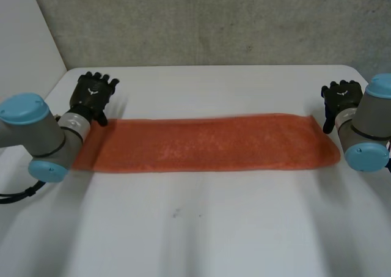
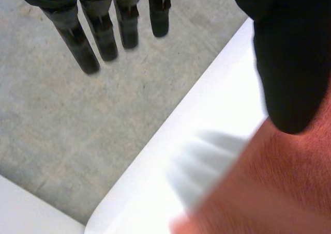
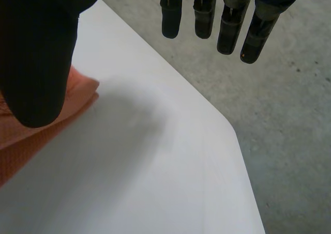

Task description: Fold the laundry

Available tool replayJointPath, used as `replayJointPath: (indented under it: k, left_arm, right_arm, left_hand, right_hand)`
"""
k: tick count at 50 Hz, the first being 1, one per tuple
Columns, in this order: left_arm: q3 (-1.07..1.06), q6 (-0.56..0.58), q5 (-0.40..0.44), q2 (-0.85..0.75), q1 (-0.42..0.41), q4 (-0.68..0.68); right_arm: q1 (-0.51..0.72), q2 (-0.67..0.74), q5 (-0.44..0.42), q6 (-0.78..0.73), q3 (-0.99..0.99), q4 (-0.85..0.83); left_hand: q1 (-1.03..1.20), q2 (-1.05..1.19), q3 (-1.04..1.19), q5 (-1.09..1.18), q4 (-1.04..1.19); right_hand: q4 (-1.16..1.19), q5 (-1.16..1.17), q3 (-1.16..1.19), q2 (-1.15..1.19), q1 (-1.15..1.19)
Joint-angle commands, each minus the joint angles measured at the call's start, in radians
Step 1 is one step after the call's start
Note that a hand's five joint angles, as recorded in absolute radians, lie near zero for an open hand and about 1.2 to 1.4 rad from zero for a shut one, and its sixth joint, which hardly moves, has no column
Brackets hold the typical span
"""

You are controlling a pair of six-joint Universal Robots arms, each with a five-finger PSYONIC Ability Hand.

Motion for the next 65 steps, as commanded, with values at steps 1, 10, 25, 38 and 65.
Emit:
replayJointPath:
  k: [1, 10, 25, 38, 65]
  left_arm:
    - [-0.086, 0.001, -0.014, 0.078, -0.014, 0.014]
    - [-0.296, -0.012, -0.014, 0.288, 0.002, 0.004]
    - [-0.607, -0.067, -0.010, 0.503, 0.006, 0.005]
    - [-0.621, -0.110, -0.012, 0.500, 0.011, 0.005]
    - [-0.638, -0.111, -0.014, 0.507, 0.008, 0.004]
  right_arm:
    - [-0.008, -0.071, 0.033, 0.077, 0.051, 0.017]
    - [-0.014, -0.332, -0.088, 0.100, 0.301, 0.120]
    - [-0.099, -0.453, -0.272, 0.085, 0.617, 0.079]
    - [-0.133, -0.325, -0.269, -0.007, 0.588, -0.009]
    - [-0.373, -0.361, -0.120, -0.154, 0.419, -0.010]
  left_hand:
    - [-0.020, -0.073, -0.081, -0.076, -0.067]
    - [-0.020, -0.073, -0.081, -0.076, -0.067]
    - [-0.020, -0.073, -0.081, -0.076, -0.067]
    - [-0.020, -0.073, -0.081, -0.076, -0.067]
    - [-0.020, -0.073, -0.081, -0.076, -0.067]
  right_hand:
    - [-0.059, -0.066, -0.041, -0.049, -0.033]
    - [-0.059, -0.066, -0.041, -0.049, -0.033]
    - [0.230, 0.223, 0.248, 0.240, 0.257]
    - [0.721, 0.714, 0.739, 0.731, 0.748]
    - [1.163, 1.156, 1.181, 1.172, 1.189]
